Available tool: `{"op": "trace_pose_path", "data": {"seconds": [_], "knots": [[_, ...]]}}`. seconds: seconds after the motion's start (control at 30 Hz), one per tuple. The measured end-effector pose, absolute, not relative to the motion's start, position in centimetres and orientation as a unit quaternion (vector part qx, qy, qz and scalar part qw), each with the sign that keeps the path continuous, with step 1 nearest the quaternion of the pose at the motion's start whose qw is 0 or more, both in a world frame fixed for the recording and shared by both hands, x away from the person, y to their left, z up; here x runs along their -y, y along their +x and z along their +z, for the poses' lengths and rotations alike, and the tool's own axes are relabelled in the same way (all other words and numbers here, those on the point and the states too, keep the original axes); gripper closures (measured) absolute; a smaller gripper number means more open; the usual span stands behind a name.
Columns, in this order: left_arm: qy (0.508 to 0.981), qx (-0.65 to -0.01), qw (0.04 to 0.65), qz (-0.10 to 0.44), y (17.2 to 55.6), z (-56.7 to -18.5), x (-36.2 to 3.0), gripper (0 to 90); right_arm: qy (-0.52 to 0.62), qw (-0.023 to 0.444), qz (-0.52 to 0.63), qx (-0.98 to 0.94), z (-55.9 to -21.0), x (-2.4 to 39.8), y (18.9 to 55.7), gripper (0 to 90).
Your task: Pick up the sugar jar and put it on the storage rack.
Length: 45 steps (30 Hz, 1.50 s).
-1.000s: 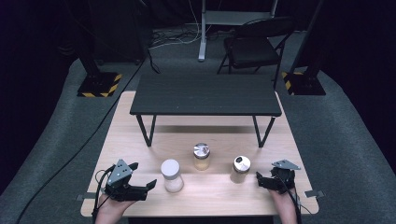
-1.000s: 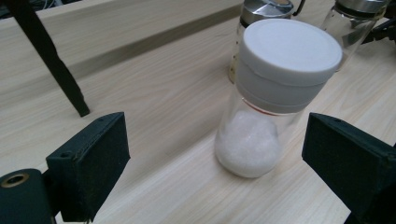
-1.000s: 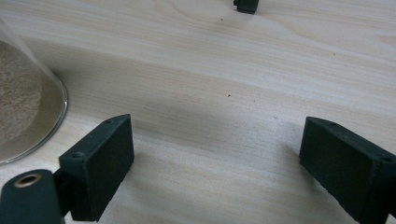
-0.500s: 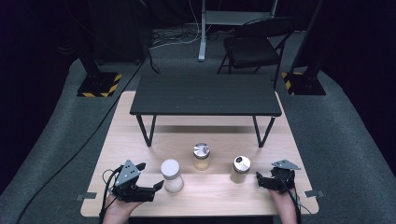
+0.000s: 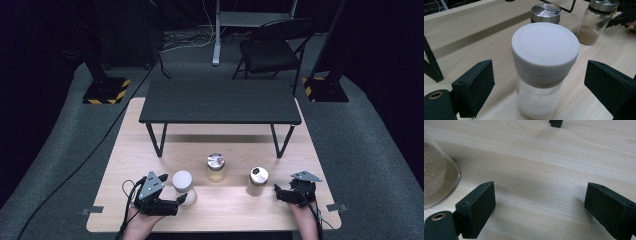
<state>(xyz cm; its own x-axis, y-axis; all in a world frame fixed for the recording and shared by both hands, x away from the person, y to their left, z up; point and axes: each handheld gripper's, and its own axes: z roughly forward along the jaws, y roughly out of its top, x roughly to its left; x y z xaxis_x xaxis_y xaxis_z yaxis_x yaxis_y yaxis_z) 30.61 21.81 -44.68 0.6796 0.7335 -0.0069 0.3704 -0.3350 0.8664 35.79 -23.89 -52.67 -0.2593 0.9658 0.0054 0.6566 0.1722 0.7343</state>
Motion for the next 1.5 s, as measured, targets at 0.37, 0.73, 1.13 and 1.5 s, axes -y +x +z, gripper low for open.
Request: {"op": "trace_pose_path", "data": {"seconds": [0.37, 0.73, 1.13, 1.5], "knots": [[0.789, -0.351, 0.459, 0.208, 31.6, -45.9, -20.8, 11.8, 0.558, 0.242, 0.319, -0.726, -52.7, 23.9, 35.8, 9.0], [0.789, -0.353, 0.458, 0.205, 32.8, -47.3, -19.8, 15.4, 0.558, 0.242, 0.319, -0.727, -52.7, 23.9, 35.8, 9.0], [0.783, -0.353, 0.472, 0.199, 33.7, -48.5, -18.7, 27.6, 0.558, 0.242, 0.319, -0.727, -52.7, 23.9, 35.8, 9.0], [0.783, -0.350, 0.469, 0.210, 33.8, -48.6, -18.4, 34.8, 0.558, 0.242, 0.319, -0.727, -52.7, 23.9, 35.8, 9.0]]}}
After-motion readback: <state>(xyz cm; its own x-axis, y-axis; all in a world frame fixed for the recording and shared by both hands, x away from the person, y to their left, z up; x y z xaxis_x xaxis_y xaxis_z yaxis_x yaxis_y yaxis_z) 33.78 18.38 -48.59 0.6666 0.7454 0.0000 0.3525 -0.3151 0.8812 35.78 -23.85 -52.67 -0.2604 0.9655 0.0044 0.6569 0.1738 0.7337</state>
